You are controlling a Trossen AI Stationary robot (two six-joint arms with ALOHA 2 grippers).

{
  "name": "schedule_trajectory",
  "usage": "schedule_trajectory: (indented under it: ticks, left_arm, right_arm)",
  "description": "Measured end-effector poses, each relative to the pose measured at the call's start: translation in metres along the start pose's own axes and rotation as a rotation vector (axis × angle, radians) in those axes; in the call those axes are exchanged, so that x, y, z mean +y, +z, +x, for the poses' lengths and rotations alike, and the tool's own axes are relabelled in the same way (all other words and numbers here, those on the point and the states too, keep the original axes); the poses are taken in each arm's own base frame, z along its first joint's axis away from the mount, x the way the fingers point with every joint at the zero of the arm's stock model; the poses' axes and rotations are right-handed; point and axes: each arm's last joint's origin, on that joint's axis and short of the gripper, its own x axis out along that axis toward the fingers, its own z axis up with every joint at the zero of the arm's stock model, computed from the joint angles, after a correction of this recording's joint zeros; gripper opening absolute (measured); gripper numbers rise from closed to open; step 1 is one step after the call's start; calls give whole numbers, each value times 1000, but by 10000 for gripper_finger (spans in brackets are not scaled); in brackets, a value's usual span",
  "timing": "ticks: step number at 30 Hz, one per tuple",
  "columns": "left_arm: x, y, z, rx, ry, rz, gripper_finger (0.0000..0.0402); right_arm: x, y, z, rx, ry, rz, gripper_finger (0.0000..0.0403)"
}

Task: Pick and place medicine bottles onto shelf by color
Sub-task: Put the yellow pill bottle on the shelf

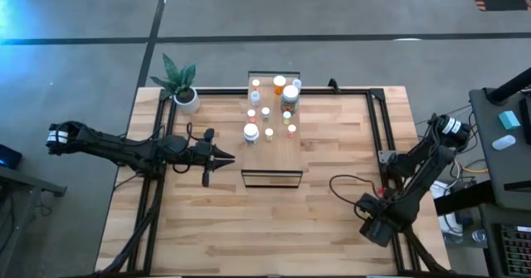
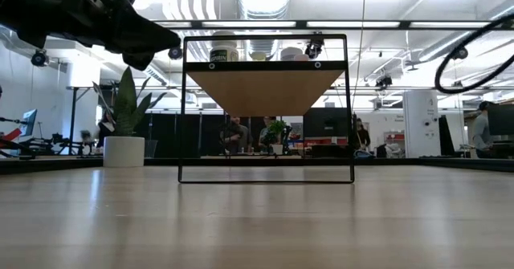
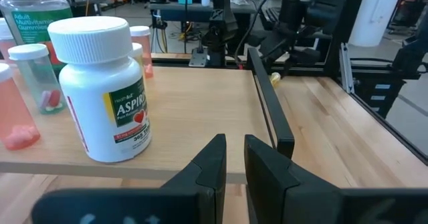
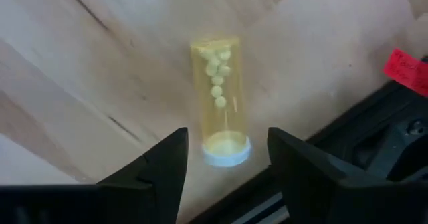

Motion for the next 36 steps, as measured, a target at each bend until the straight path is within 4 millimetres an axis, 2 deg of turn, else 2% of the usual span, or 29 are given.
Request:
schedule_trajectory:
  ticks: [9,15,19,24,27,31,36]
  left_arm:
    - [-1,0,0,0,-8,-1,35]
    - [-5,0,0,1,-26,-4,35]
    - [-8,0,-1,2,-47,-1,35]
    - [-20,0,-2,5,-116,-14,35]
    - [-33,4,-3,1,-190,-34,35]
    - [-56,5,-2,36,-285,-83,35]
    - [-91,3,8,98,-260,-42,38]
  right_arm:
    - [0,-1,18,14,111,0,152]
    - [1,-1,15,15,130,-2,94]
    - [6,-1,10,2,160,-1,92]
    - [19,4,-6,-32,246,-8,121]
    - [30,12,-22,-109,321,-41,121]
    - [46,30,-44,-262,438,-107,108]
    - [69,58,-65,-402,541,-211,111]
